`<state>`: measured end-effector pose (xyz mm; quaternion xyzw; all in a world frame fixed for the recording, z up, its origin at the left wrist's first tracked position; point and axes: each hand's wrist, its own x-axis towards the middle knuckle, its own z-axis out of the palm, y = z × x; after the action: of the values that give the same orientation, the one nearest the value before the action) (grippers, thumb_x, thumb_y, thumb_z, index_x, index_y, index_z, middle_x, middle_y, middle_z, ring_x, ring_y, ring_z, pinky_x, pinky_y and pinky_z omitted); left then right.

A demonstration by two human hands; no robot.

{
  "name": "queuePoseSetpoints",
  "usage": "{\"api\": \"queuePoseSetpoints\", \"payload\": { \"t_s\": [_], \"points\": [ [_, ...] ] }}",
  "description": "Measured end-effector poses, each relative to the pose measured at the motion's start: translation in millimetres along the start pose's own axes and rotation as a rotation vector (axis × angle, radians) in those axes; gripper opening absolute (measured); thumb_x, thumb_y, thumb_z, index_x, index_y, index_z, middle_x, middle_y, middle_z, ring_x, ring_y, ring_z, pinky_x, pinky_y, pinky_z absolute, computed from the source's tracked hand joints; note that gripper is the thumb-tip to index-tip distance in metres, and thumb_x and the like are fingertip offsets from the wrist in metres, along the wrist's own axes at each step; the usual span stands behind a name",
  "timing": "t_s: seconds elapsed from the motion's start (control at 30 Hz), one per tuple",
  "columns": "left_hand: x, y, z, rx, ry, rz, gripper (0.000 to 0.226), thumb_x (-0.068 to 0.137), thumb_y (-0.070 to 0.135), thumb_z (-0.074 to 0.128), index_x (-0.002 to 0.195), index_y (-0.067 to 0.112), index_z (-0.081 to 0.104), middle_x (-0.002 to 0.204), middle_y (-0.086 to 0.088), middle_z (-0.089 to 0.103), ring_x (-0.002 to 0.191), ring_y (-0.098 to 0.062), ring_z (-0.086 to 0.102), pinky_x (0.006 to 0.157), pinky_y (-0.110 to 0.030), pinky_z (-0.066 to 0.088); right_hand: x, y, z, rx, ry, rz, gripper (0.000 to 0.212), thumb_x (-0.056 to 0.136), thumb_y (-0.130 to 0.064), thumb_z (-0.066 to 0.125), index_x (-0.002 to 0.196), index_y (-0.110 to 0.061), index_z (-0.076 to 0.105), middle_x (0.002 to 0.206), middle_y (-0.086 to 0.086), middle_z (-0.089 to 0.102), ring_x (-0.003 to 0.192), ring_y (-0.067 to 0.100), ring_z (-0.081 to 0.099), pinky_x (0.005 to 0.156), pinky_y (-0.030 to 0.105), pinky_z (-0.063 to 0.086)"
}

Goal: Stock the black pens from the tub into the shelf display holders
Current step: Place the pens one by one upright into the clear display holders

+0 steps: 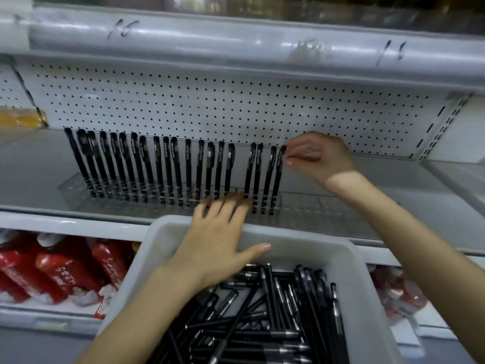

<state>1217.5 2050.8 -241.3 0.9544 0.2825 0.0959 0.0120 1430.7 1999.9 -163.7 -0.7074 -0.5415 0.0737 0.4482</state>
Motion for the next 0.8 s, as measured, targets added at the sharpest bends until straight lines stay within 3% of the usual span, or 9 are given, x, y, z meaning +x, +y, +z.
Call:
{"api": "queuePoseSetpoints", "payload": {
  "t_s": [0.07, 0.2, 0.33, 0.47, 0.63, 0.7, 0.8],
  "points": [
    [4, -1, -5, 0.025, -0.008, 0.0, 0.09, 0.075, 0.08, 0.004, 0.147, 0.028, 0.018, 0.149, 0.005, 0.026, 0.135, -0.015, 0.021, 0.113, -0.039, 0.012, -5, -3, -4, 0.021, 0.054, 0.0, 0.029, 0.074, -0.015, 0.078, 0.098, -0.022, 0.064, 0.091, -0.004, 0.068, 0.093, 0.014, 0.066, 0.097, 0.036, 0.049],
    [10, -5, -18, -0.041, 0.027, 0.012, 0.078, 0.084, 0.071, 0.013, 0.144, 0.023, 0.027, 0.141, 0.001, 0.038, 0.13, -0.018, 0.03, 0.104, -0.035, 0.021, -27, -23, -12, 0.057, 0.106, -0.055, 0.023, 0.075, -0.016, 0.078, 0.093, -0.024, 0.065, 0.092, -0.003, 0.07, 0.09, 0.01, 0.067, 0.091, 0.032, 0.053],
    [-9, -13, -29, -0.159, 0.175, 0.006, 0.063, 0.093, 0.06, 0.026, 0.143, 0.022, 0.033, 0.141, 0.001, 0.041, 0.13, -0.015, 0.03, 0.104, -0.031, 0.018, -73, -47, 5, 0.049, -0.124, -0.103, 0.018, 0.078, -0.018, 0.075, 0.094, -0.018, 0.068, 0.092, -0.006, 0.07, 0.086, 0.003, 0.067, 0.084, 0.018, 0.052],
    [-57, -33, -31, -0.199, 0.163, -0.071, 0.072, 0.088, 0.068, 0.018, 0.143, 0.025, 0.035, 0.148, 0.004, 0.034, 0.137, -0.013, 0.027, 0.111, -0.036, 0.017, -114, -42, 38, 0.108, -0.378, -0.045, 0.013, 0.076, -0.014, 0.075, 0.089, -0.012, 0.072, 0.086, -0.003, 0.072, 0.078, 0.006, 0.067, 0.077, 0.016, 0.053],
    [-137, -44, -27, -0.496, 0.115, -0.349, 0.078, 0.08, 0.076, 0.027, 0.147, 0.035, 0.023, 0.151, 0.017, 0.022, 0.136, -0.001, 0.021, 0.112, -0.028, 0.019, -140, -22, 71, 0.058, -0.6, -0.007, 0.013, 0.074, -0.022, 0.077, 0.086, -0.024, 0.073, 0.082, -0.009, 0.072, 0.076, 0.002, 0.066, 0.076, 0.028, 0.054],
    [-156, -38, -23, -0.598, 0.126, -0.46, 0.079, 0.082, 0.073, 0.035, 0.148, 0.034, 0.018, 0.15, 0.019, 0.022, 0.126, 0.008, 0.023, 0.104, -0.022, 0.022, -143, -20, 79, 0.045, -0.661, -0.017, 0.014, 0.072, -0.022, 0.079, 0.084, -0.027, 0.074, 0.079, -0.01, 0.072, 0.072, 0.002, 0.065, 0.073, 0.027, 0.054],
    [-165, -28, -16, -0.658, 0.08, -0.545, 0.093, 0.069, 0.07, 0.033, 0.15, 0.033, 0.008, 0.153, 0.02, 0.015, 0.122, 0.012, 0.014, 0.103, -0.018, 0.014, -145, -18, 88, 0.017, -0.747, -0.04, 0.016, 0.069, -0.022, 0.081, 0.084, -0.023, 0.075, 0.079, -0.014, 0.07, 0.072, 0.004, 0.065, 0.07, 0.021, 0.053]
  ]
}}
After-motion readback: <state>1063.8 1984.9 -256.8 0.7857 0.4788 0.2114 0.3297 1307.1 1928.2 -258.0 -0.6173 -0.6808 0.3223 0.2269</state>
